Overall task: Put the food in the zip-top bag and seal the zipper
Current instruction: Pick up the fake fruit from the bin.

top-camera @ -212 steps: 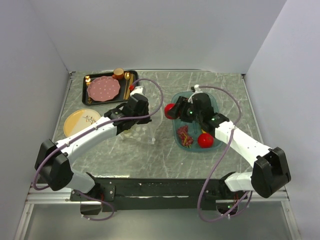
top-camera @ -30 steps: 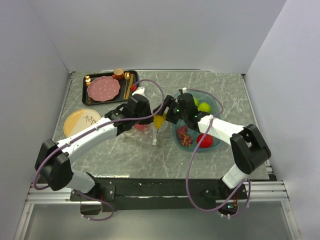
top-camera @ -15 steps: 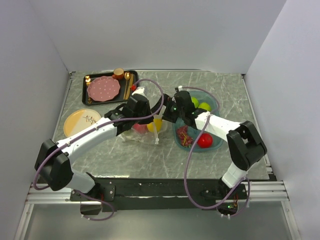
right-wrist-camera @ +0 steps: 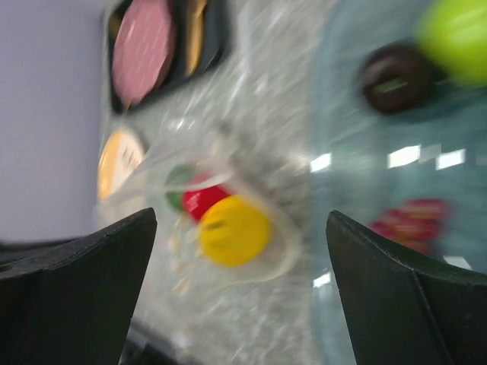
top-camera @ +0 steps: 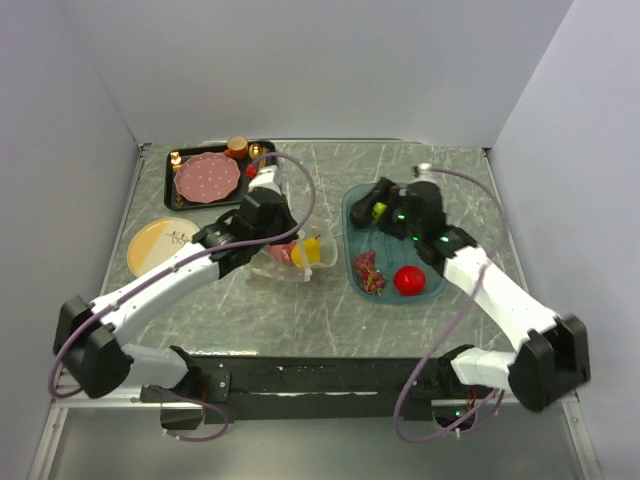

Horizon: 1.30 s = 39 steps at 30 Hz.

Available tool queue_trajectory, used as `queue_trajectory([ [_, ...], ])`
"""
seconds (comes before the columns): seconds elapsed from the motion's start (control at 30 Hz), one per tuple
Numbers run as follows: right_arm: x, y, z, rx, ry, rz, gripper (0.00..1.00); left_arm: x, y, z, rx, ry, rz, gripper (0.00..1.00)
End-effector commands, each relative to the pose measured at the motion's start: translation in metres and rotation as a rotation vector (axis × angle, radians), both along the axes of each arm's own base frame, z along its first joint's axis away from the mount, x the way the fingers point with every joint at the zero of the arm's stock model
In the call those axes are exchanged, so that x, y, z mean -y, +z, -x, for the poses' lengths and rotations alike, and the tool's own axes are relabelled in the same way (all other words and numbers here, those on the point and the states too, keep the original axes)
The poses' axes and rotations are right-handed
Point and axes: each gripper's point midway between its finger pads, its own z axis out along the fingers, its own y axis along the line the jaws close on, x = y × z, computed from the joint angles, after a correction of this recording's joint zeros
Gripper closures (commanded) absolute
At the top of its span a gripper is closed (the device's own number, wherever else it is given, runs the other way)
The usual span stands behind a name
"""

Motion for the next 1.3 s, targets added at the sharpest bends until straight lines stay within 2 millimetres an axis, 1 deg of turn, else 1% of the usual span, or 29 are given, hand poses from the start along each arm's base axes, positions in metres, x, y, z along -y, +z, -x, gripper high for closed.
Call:
queue_trajectory([
  [0.0, 0.084, -0.021, 0.013, -0.072, -0.197, 0.202, 0.0, -0.018, 0.049, -0.015, 0.129, 0.07, 0.072, 0.99],
  [0.03, 0.092, -0.031, 0.015, -0.106, -0.194, 0.269, 0.0, -0.019, 0.046, -0.016, 0.12, 0.072, 0.055, 0.99],
  [0.07, 0.1, -0.04, 0.023, -0.158, -0.191, 0.327, 0.0, -0.017, 0.046, -0.017, 0.116, 0.061, 0.051, 0.99],
  [0.1, 0.107, -0.048, 0.027, -0.19, -0.201, 0.372, 0.0, -0.014, 0.039, -0.017, 0.098, 0.048, 0.041, 0.99],
  [0.13, 0.112, -0.056, 0.032, -0.227, -0.203, 0.402, 0.0, -0.011, 0.036, -0.017, 0.086, 0.039, 0.04, 0.99],
  [0.17, 0.118, -0.067, 0.041, -0.268, -0.202, 0.443, 0.0, -0.01, 0.031, -0.017, 0.071, 0.035, 0.033, 0.99],
  [0.23, 0.121, -0.078, 0.052, -0.303, -0.189, 0.463, 0.0, -0.008, 0.022, -0.018, 0.04, 0.045, 0.028, 0.99],
  [0.27, 0.124, -0.082, 0.058, -0.323, -0.194, 0.475, 0.0, -0.008, 0.017, -0.017, 0.026, 0.044, 0.024, 0.99],
  [0.33, 0.128, -0.088, 0.064, -0.329, -0.206, 0.479, 0.0, -0.004, 0.016, -0.017, 0.029, 0.027, 0.037, 0.99],
  [0.4, 0.131, -0.093, 0.066, -0.335, -0.222, 0.493, 0.0, -0.004, 0.012, -0.016, 0.023, 0.023, 0.034, 0.99],
  [0.5, 0.14, -0.102, 0.07, -0.384, -0.255, 0.532, 0.0, -0.002, 0.012, -0.016, 0.021, 0.012, 0.032, 0.99],
  [0.53, 0.142, -0.109, 0.072, -0.411, -0.262, 0.547, 0.0, -0.001, 0.013, -0.016, 0.023, 0.004, 0.032, 0.99],
  [0.6, 0.142, -0.118, 0.075, -0.441, -0.256, 0.553, 0.0, 0.0, 0.013, -0.016, 0.023, 0.001, 0.032, 0.99],
  [0.63, 0.138, -0.127, 0.078, -0.467, -0.24, 0.556, 0.0, 0.001, 0.013, -0.017, 0.024, -0.001, 0.033, 0.99],
  [0.77, 0.124, -0.137, 0.081, -0.476, -0.214, 0.549, 0.0, 0.003, 0.009, -0.016, 0.012, -0.015, 0.029, 0.99],
  [0.83, 0.124, -0.145, 0.083, -0.487, -0.222, 0.554, 0.0, 0.003, 0.007, -0.015, 0.007, -0.019, 0.028, 0.99],
  [0.9, 0.124, -0.15, 0.082, -0.491, -0.227, 0.555, 0.0, 0.004, 0.009, -0.014, 0.012, -0.021, 0.038, 0.99],
  [0.93, 0.124, -0.157, 0.084, -0.509, -0.223, 0.565, 0.0, 0.004, 0.008, -0.014, 0.011, -0.021, 0.037, 0.99],
  [1.03, 0.126, -0.166, 0.084, -0.524, -0.228, 0.58, 0.0, 0.004, 0.008, -0.013, 0.01, -0.022, 0.038, 0.99],
  [1.07, 0.128, -0.166, 0.084, -0.526, -0.234, 0.587, 0.0, 0.004, 0.008, -0.013, 0.009, -0.022, 0.037, 0.99],
  [1.1, 0.127, -0.166, 0.083, -0.518, -0.234, 0.583, 0.07, 0.003, 0.008, -0.013, 0.008, -0.021, 0.035, 0.99],
  [1.17, 0.127, -0.166, 0.083, -0.51, -0.236, 0.574, 0.14, 0.002, 0.007, -0.012, 0.008, -0.019, 0.036, 0.99],
  [1.2, 0.127, -0.162, 0.081, -0.496, -0.241, 0.569, 0.23, 0.001, 0.008, -0.012, 0.01, -0.016, 0.036, 0.99],
  [1.27, 0.128, -0.156, 0.078, -0.475, -0.252, 0.566, 0.31, 0.0, 0.007, -0.011, 0.008, -0.012, 0.035, 0.99],
])
